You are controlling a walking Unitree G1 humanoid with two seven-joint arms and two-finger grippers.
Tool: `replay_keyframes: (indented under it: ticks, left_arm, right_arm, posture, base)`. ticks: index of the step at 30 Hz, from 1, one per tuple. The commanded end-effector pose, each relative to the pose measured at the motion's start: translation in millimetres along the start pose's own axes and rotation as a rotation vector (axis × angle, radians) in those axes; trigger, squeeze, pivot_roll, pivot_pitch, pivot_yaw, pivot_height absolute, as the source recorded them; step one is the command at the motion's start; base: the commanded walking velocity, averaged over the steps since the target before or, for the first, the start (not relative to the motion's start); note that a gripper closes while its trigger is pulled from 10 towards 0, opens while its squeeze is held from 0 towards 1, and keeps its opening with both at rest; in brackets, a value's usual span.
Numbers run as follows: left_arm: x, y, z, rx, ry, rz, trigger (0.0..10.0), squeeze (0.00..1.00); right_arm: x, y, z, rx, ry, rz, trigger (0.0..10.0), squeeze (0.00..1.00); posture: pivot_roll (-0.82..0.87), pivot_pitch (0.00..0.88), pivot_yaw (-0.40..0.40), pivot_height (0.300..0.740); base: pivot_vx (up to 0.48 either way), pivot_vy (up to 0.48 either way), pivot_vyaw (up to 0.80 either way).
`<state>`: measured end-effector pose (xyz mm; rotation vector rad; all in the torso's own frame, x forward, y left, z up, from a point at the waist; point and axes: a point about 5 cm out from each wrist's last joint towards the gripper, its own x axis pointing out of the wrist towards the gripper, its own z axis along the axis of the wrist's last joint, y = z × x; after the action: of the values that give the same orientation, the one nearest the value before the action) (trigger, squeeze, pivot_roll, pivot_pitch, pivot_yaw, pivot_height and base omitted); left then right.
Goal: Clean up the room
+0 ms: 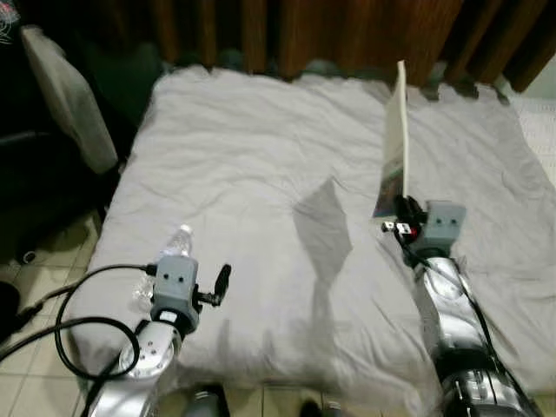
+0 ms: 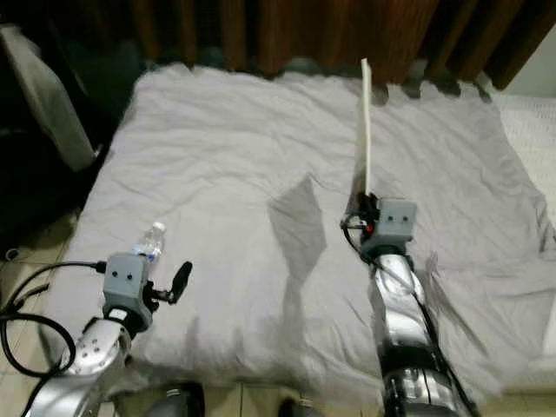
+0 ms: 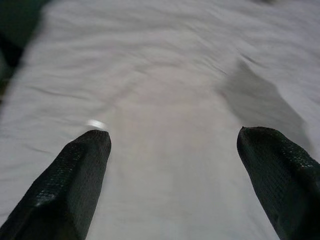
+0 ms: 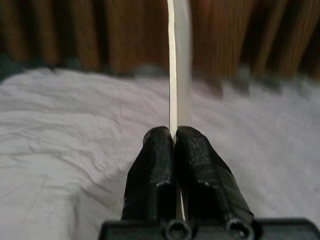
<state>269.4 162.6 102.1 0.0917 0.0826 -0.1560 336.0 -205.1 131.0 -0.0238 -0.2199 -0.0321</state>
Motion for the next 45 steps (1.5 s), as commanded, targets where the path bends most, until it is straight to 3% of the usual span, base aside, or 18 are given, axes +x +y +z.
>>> replay_keyframes:
  ticks: [1,2,3,4,5,11,20,25,29,31,32,35,45]
  left_arm:
    - [1.5,7.7,-1,0.009,-0.011,0.042,10.0,0.0]
    - [1.1,9.0,1,0.004,-0.03,0.057,10.0,0.0]
    - [1.1,9.0,1,0.004,-0.03,0.057,10.0,0.0]
    - [0.4,8.7,2,-0.057,-0.052,0.052,10.0,0.0]
    - [1.8,7.5,-1,-0.055,-0.049,0.055,10.0,0.0]
    - [13.3,-1.1,-11,-0.058,-0.043,0.026,10.0,0.0]
    - [12.4,-7.6,-23,-0.052,-0.017,-0.049,10.0,0.0]
    - [12.0,2.6,-31,-0.031,-0.009,-0.091,10.0,0.0]
    - [10.4,-2.6,-27,-0.052,-0.057,-0.09,10.0,0.0]
    - [3.1,-8.5,-23,-0.082,-0.089,-0.021,10.0,0.0]
    - [2.4,-10.8,-22,-0.087,-0.091,-0.009,10.0,0.0]
    - [5.0,-12.4,-21,-0.088,-0.091,0.01,10.0,0.0]
    - [6.3,-11.8,-20,-0.073,-0.073,0.002,10.0,0.0]
  right_arm:
    - [-8.9,5.7,6,-0.044,-0.051,0.033,0.0,0.0]
    - [-21.2,6.6,2,-0.075,-0.046,0.056,0.0,0.0]
    - [-21.2,6.6,2,-0.075,-0.046,0.056,0.0,0.0]
    - [-31.3,7.8,-3,-0.101,-0.035,0.08,0.0,0.0]
    - [-37.1,7.1,-9,-0.105,-0.014,0.079,0.0,0.0]
    - [-52.4,9.3,-24,-0.143,0.061,0.1,0.0,0.0]
    - [-65.3,0.9,-30,-0.158,0.105,0.077,0.0,0.0]
    - [-83.4,3.7,-37,-0.173,0.154,0.093,0.0,0.0]
    - [-87.9,6.9,-43,-0.126,0.196,0.097,0.0,0.0]
    - [-88.6,14.0,-50,0.105,0.27,0.103,0.0,0.0]
    - [-87.3,15.7,-51,0.123,0.276,0.119,0.0,0.0]
    - [-84.4,23.1,-53,0.128,0.299,0.177,0.0,0.0]
    - [-81.7,23.3,-54,0.118,0.313,0.212,0.0,0.0]
  posture:
    - [0.06,0.0,-0.069,0.74]
    - [0.05,0.0,-0.064,0.74]
    - [0.05,0.0,-0.064,0.74]
    - [0.05,0.0,-0.06,0.74]
    - [0.04,0.0,-0.05,0.74]
    - [0.02,0.0,-0.028,0.74]
    - [-0.01,0.0,-0.015,0.74]
    - [-0.02,0.0,-0.006,0.74]
    - [-0.03,0.0,-0.009,0.74]
    - [-0.01,0.0,-0.014,0.74]
    - [-0.01,0.0,-0.016,0.74]
    - [0.0,0.0,-0.025,0.74]
    - [0.0,0.0,-0.025,0.74]
  base:
    - [0.0,0.0,0.0]
    - [0.0,0.0,0.0]
    - [0.0,0.0,0.0]
    - [0.0,-0.349,0.0]
    - [0.0,-0.446,0.0]
    - [0.0,-0.445,0.0]
    - [0.0,-0.424,0.0]
    - [0.269,-0.393,-0.32]
    - [0.325,-0.349,-0.6]
    - [0.33,-0.345,0.0]
    - [0.33,-0.345,0.0]
    - [0.33,-0.345,0.0]
    - [0.329,-0.345,0.0]
